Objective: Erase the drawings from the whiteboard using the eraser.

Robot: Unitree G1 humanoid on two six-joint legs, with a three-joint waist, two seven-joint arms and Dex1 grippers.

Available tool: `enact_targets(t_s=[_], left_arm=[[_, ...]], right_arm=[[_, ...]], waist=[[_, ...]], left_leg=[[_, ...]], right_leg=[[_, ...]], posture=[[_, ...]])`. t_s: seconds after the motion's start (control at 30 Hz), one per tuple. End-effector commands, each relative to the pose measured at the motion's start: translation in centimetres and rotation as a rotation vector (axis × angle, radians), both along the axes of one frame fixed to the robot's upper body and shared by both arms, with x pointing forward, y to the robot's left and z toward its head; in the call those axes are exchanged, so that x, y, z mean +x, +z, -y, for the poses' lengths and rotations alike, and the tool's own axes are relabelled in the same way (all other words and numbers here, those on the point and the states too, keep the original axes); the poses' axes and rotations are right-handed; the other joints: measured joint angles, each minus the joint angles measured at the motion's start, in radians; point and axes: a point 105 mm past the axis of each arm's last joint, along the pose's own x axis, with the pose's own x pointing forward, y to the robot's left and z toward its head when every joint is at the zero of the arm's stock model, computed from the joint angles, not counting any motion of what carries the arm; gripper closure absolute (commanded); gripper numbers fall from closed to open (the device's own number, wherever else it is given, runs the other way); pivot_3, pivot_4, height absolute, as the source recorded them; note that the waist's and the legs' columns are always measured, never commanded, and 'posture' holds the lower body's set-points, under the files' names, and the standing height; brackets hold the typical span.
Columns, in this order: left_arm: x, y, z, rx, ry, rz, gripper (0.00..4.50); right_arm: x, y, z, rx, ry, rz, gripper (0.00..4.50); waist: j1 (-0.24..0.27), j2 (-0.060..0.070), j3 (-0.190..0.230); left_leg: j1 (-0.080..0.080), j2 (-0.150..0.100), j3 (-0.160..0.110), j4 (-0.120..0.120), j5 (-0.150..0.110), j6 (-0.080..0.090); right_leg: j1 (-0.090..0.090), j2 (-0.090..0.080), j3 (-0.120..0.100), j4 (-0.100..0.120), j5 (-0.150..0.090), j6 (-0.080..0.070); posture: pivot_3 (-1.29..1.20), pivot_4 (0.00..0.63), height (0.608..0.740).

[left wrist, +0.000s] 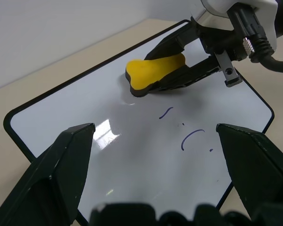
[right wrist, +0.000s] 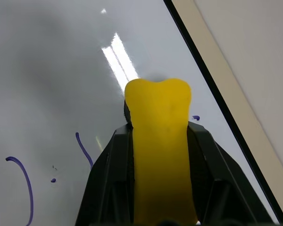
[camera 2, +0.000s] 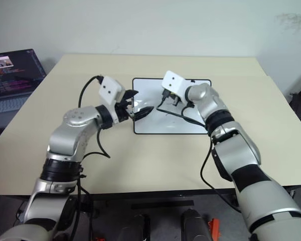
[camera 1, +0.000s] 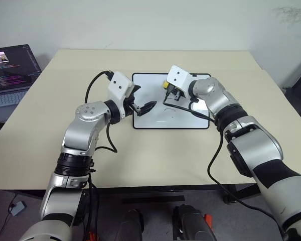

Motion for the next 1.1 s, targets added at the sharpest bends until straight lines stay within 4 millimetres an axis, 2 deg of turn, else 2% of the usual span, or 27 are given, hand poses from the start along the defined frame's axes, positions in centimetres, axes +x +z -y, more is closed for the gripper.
enact_targets(t_s=[0.03, 0.5, 0.77, 0.9, 1.1], left_arm=[[-0.5, 1.5, 0.7, 0.001, -0.027, 0.064, 0.00], [-0.4, 1.3, 1.3, 0.001, -0.045, 0.059, 0.00], [-0.3, 1.4, 1.5, 0.002, -0.055, 0.058, 0.00], [-0.2, 1.4, 1.5, 0.002, -0.057, 0.058, 0.00], [-0.2, 1.3, 1.6, 0.002, -0.059, 0.059, 0.00]], right_arm=[[0.1, 1.3, -0.7, 0.001, 0.006, 0.040, 3.38], [1.3, 1.9, 4.3, 0.014, -0.166, 0.045, 3.38], [1.5, 1.6, 6.6, 0.004, -0.217, 0.028, 3.38], [1.4, 1.4, 6.5, -0.001, -0.210, 0.020, 3.38], [1.2, 1.5, 3.8, 0.034, -0.157, 0.015, 3.38]], waist=[[0.000, 0.000, 0.000], [0.010, 0.000, 0.000], [0.009, 0.000, 0.000], [0.008, 0.000, 0.000], [0.006, 0.000, 0.000]], left_leg=[[0.000, 0.000, 0.000, 0.000, 0.000, 0.000], [0.000, -0.001, 0.000, 0.000, 0.000, 0.000], [0.000, -0.001, -0.001, 0.000, 0.000, 0.000], [0.000, -0.001, 0.000, 0.000, 0.000, 0.000], [0.000, -0.001, 0.000, 0.000, 0.000, 0.000]], right_leg=[[0.000, 0.000, 0.000, 0.000, 0.000, 0.000], [0.000, 0.000, 0.000, -0.001, -0.001, -0.001], [0.000, 0.000, 0.000, -0.001, -0.001, -0.001], [0.000, 0.000, 0.000, -0.001, -0.001, -0.001], [0.000, 0.000, 0.000, 0.000, 0.000, -0.001]], posture=[[0.00, 0.150, 0.740], [0.00, 0.150, 0.740], [0.00, 0.150, 0.740], [0.00, 0.150, 0.740], [0.00, 0.150, 0.740]])
